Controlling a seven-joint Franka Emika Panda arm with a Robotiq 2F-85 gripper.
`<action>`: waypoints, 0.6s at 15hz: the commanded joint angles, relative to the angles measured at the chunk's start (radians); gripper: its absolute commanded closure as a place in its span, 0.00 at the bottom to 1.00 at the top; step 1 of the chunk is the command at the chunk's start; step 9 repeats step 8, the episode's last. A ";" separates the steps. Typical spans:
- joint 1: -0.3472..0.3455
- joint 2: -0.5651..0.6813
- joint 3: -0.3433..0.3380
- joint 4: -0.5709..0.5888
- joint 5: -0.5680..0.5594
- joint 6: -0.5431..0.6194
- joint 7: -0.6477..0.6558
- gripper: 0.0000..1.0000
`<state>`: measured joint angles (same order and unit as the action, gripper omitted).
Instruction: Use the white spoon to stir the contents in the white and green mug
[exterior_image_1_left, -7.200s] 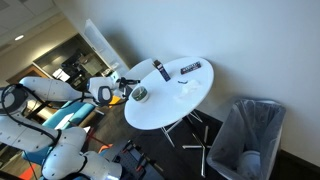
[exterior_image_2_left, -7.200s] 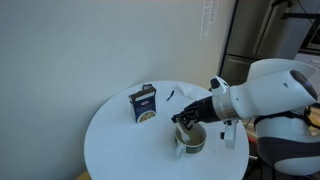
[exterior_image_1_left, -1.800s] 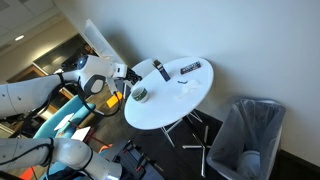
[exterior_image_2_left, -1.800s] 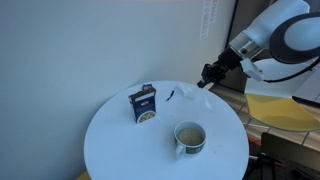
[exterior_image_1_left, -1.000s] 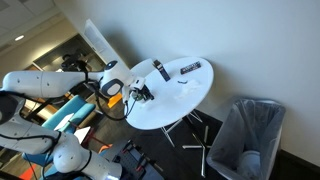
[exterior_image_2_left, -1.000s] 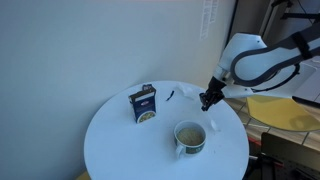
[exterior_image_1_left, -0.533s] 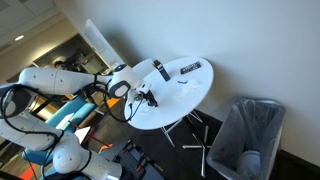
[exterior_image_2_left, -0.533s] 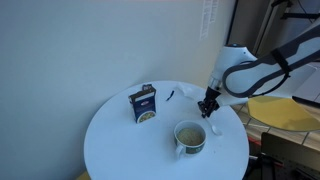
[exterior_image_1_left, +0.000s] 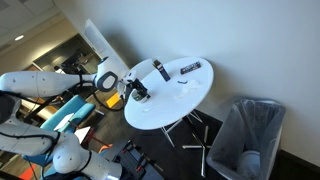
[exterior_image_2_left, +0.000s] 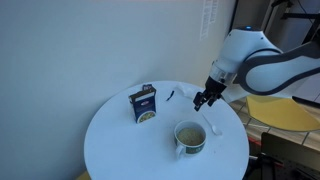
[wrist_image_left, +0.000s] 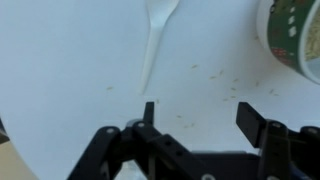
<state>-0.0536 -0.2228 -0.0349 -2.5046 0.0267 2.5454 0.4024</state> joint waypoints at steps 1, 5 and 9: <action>-0.012 -0.219 0.070 -0.086 -0.048 -0.021 0.030 0.00; -0.014 -0.345 0.123 -0.107 -0.021 -0.041 0.017 0.00; -0.013 -0.328 0.128 -0.090 -0.008 -0.029 -0.006 0.00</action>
